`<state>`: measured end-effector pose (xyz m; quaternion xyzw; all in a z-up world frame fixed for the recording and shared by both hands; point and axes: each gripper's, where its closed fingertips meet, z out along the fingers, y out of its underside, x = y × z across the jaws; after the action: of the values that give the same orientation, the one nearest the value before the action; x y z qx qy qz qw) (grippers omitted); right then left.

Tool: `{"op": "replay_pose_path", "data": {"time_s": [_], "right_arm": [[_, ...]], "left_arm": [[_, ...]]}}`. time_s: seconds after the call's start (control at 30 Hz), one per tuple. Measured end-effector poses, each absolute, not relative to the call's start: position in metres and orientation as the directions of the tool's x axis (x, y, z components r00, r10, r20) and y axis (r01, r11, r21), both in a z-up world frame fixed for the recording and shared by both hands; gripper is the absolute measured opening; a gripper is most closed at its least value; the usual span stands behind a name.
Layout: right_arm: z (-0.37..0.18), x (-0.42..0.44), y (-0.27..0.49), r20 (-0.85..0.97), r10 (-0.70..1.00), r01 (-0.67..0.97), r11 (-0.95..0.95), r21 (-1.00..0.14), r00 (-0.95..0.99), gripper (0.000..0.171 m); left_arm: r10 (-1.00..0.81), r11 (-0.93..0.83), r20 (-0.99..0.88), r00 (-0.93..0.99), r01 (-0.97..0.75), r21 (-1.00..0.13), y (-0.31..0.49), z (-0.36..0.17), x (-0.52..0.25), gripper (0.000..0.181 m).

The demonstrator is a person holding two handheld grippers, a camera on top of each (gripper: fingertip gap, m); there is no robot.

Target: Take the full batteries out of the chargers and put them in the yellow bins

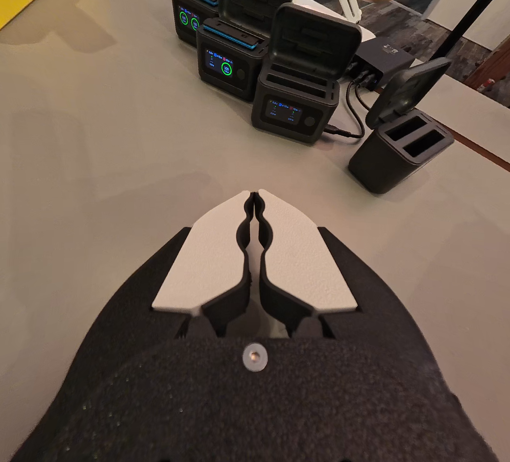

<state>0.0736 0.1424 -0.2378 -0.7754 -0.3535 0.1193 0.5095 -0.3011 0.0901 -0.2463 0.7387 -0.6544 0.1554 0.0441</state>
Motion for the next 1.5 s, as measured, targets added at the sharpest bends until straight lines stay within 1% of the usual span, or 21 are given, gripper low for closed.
{"op": "replay_pose_path", "data": {"time_s": [0.03,0.1,0.27,0.47,0.77,1.03,1.23,1.3,1.4,1.5], "right_arm": [[-0.238,0.073,0.142,0.179,0.671,0.431,-0.229,-0.873,0.720,0.000],[-0.239,0.073,0.142,0.184,0.672,0.436,-0.227,-0.871,0.717,0.000],[-0.237,0.074,0.142,0.175,0.670,0.424,-0.229,-0.876,0.722,0.000],[-0.239,0.072,0.141,0.188,0.674,0.439,-0.223,-0.870,0.714,0.000],[-0.238,0.070,0.140,0.188,0.680,0.438,-0.215,-0.873,0.709,0.000],[-0.238,0.069,0.140,0.189,0.684,0.440,-0.213,-0.872,0.705,0.000],[-0.238,0.068,0.139,0.189,0.688,0.441,-0.211,-0.872,0.701,0.000],[-0.238,0.068,0.139,0.190,0.690,0.444,-0.209,-0.872,0.699,0.000],[-0.238,0.067,0.139,0.192,0.692,0.446,-0.207,-0.871,0.696,0.000],[-0.238,0.066,0.138,0.194,0.694,0.449,-0.206,-0.870,0.693,0.000]], "left_arm": [[-0.953,-0.135,0.290,0.090,-0.981,-0.139,0.090,-0.246,-0.301,0.052],[-0.953,-0.120,0.294,0.073,-0.982,-0.146,0.090,-0.246,-0.301,0.045],[-0.978,-0.076,0.206,0.031,-0.974,-0.212,0.099,-0.240,-0.300,0.028],[-0.986,-0.076,0.164,0.040,-0.973,-0.220,0.094,-0.229,-0.299,0.019],[-0.993,-0.084,0.099,0.062,-0.967,-0.239,0.089,-0.219,-0.300,0.017],[-0.992,-0.112,0.087,0.093,-0.960,-0.258,0.084,-0.211,-0.303,0.015],[-0.993,-0.101,0.087,0.084,-0.972,-0.213,0.075,-0.207,-0.314,0.018],[-0.994,-0.090,0.083,0.075,-0.977,-0.193,0.073,-0.205,-0.317,0.016],[-0.996,-0.034,0.088,0.023,-0.992,-0.122,0.065,-0.203,-0.325,0.006],[-0.997,0.003,0.074,-0.007,-0.998,-0.055,0.062,-0.201,-0.326,0.013]]}}
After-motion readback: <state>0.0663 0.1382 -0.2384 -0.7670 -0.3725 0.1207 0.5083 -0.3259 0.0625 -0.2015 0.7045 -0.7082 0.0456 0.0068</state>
